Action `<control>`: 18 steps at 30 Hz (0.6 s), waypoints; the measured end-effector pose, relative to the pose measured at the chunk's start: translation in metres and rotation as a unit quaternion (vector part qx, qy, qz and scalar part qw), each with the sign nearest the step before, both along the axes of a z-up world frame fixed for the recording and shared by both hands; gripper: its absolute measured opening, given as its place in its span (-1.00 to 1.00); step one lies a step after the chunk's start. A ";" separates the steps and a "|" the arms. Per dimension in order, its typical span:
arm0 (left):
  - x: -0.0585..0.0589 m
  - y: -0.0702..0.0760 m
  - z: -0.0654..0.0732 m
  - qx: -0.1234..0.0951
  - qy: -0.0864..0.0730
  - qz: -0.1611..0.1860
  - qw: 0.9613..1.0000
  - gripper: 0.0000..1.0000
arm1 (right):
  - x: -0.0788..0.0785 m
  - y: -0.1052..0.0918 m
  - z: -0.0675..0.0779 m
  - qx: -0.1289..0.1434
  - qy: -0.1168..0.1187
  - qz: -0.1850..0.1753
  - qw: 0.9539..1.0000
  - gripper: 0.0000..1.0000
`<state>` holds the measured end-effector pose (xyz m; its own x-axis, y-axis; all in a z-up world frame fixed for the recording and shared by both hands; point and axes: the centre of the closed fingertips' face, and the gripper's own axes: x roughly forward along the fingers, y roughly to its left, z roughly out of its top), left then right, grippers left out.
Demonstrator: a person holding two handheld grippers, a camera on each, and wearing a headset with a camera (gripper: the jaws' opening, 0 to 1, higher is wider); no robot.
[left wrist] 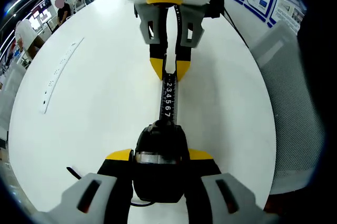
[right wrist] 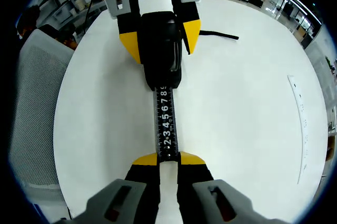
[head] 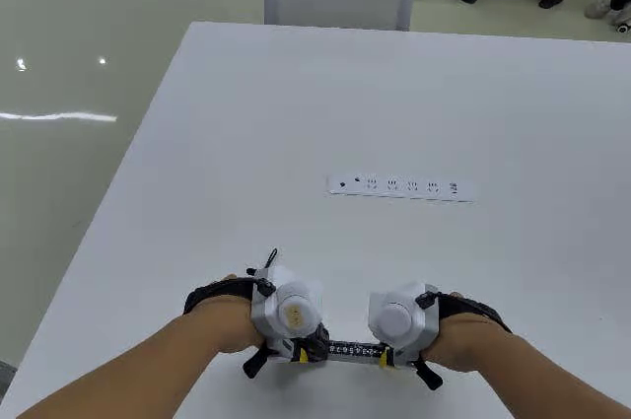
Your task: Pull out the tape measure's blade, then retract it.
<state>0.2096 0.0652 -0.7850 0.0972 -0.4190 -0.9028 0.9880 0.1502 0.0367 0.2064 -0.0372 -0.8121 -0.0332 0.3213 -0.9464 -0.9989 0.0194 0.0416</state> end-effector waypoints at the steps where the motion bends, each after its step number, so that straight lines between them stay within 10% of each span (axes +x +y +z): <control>1: 0.000 0.000 0.000 0.000 0.000 0.000 1.000 -0.35 | 0.001 -0.002 0.000 0.000 0.001 0.002 1.000 -0.82; 18: 0.002 0.000 -0.001 -0.004 0.003 0.006 1.000 -0.35 | 0.004 -0.019 0.003 -0.006 -0.001 0.002 1.000 -0.81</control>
<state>0.2113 0.0651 -0.7862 0.0965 -0.4242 -0.9004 0.9862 0.1628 0.0290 0.2109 -0.0561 -0.8087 -0.0324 0.3104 -0.9500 -0.9991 0.0153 0.0391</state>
